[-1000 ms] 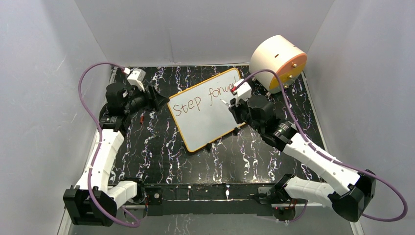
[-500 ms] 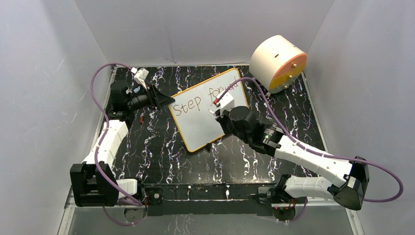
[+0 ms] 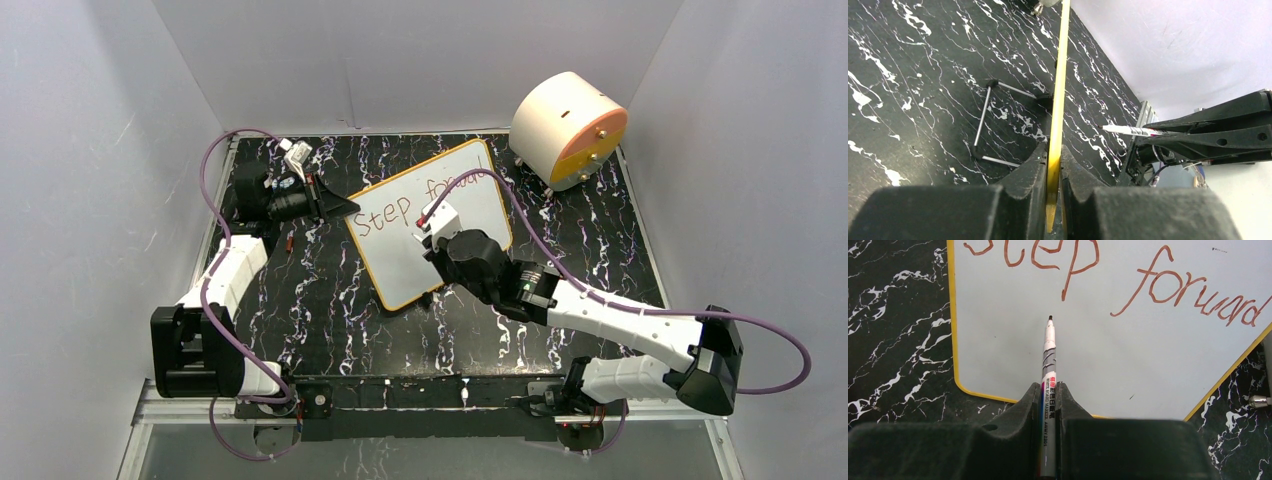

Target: Write a sentence on the whiteboard

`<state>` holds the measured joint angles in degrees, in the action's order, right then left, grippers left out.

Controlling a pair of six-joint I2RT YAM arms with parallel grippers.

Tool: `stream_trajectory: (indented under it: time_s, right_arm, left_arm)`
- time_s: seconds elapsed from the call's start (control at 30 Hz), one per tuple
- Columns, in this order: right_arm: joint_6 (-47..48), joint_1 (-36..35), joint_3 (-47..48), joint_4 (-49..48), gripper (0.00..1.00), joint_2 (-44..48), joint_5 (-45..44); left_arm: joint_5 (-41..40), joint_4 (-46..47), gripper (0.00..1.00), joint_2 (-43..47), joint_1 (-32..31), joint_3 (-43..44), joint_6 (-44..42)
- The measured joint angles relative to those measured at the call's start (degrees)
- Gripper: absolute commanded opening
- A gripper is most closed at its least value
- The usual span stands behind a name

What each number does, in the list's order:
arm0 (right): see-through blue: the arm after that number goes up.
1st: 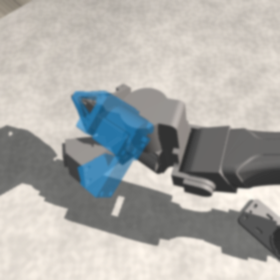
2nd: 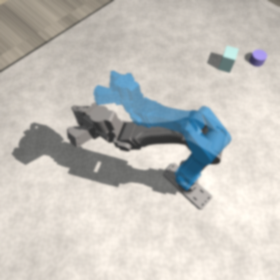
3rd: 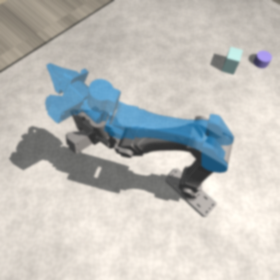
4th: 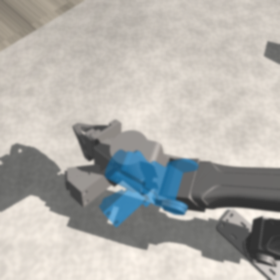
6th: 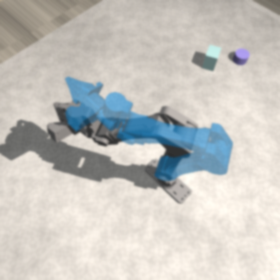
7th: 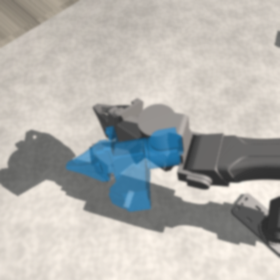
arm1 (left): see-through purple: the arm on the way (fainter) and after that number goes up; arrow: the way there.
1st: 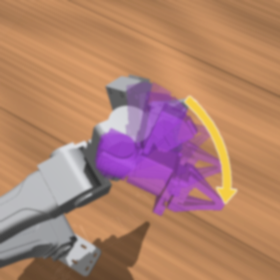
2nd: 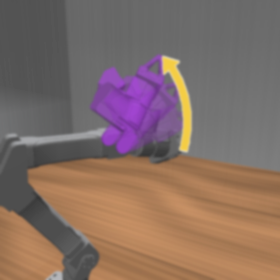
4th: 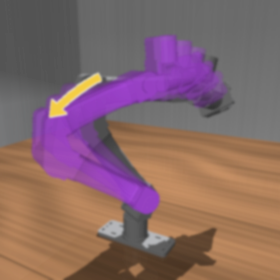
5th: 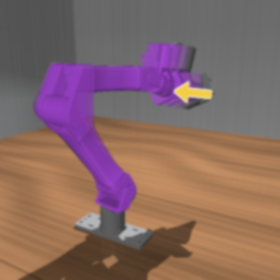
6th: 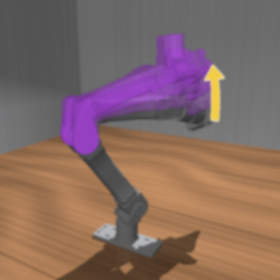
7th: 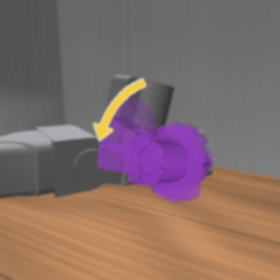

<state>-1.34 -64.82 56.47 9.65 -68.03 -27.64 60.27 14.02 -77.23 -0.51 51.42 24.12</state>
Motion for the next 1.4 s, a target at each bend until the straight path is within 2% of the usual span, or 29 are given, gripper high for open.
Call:
stream_trajectory:
  time_s: [0.1,0.67,1.07,1.4]
  right_arm:
    - [0.0,-0.6,0.0,-0.6,0.0,-0.5,-0.6]
    - [-2.9,-4.1,0.5,0.5,0.0,-5.1,-2.5]
    - [-2.9,-7.6,2.2,-1.0,0.0,-10.8,-5.8]
    - [-2.7,-7.7,2.8,-2.8,0.0,-13.1,-7.1]
  left_arm:
    - [1.8,0.8,0.0,-0.7,0.0,0.1,-2.1]
    - [5.1,-6.4,0.0,-0.9,0.4,1.8,-13.9]
    - [5.1,-7.9,0.0,-0.2,0.4,1.8,-15.8]
    - [5.1,-8.0,0.0,-0.2,0.4,1.9,-15.8]
